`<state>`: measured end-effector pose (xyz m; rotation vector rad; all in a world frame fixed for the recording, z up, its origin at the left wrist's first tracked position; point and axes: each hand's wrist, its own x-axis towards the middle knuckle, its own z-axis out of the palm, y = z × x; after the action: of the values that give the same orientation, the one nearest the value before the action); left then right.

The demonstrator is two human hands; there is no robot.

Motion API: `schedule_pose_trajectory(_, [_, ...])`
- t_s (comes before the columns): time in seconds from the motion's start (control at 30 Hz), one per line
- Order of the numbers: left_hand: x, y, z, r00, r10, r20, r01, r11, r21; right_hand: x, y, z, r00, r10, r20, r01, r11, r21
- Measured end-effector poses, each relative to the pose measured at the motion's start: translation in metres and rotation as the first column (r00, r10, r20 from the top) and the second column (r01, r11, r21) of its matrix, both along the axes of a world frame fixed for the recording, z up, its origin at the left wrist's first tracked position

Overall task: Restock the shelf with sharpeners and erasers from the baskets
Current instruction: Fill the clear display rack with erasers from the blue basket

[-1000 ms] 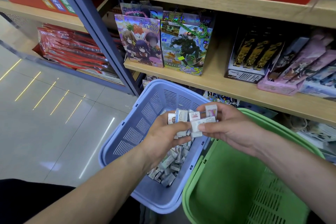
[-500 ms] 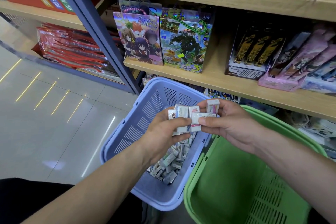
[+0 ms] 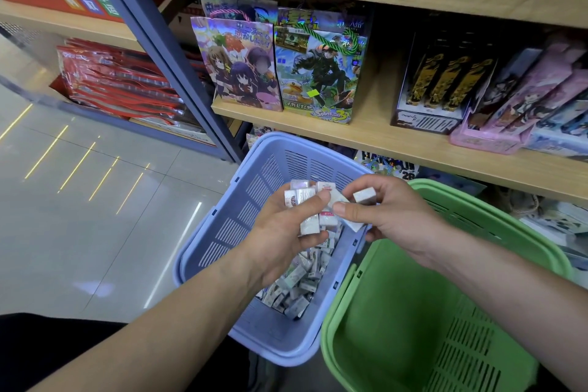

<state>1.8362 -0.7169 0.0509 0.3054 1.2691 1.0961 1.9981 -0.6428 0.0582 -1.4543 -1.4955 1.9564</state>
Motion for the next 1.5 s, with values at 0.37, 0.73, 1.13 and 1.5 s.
schedule_pose_trajectory(0.37, [-0.005,0.002,0.002,0.998,0.026,-0.062,-0.027,1.000,-0.015,-0.003,-0.002,-0.002,0.993,-0.027,-0.116,0.016,0.996,-0.091])
schedule_pose_trajectory(0.73, [-0.004,0.003,-0.004,0.982,0.011,-0.191,-0.014,1.000,-0.014,-0.004,-0.002,-0.004,0.993,0.000,-0.121,-0.012,0.995,-0.098])
schedule_pose_trajectory(1.13, [0.009,0.021,0.019,0.960,-0.025,-0.278,0.035,0.999,0.032,0.017,0.008,0.011,0.993,-0.080,-0.084,0.094,0.981,0.170])
schedule_pose_trajectory(1.5, [0.051,0.042,0.101,0.901,0.000,-0.434,0.129,0.955,0.267,0.073,0.011,0.113,0.938,-0.276,-0.208,0.340,0.845,0.412])
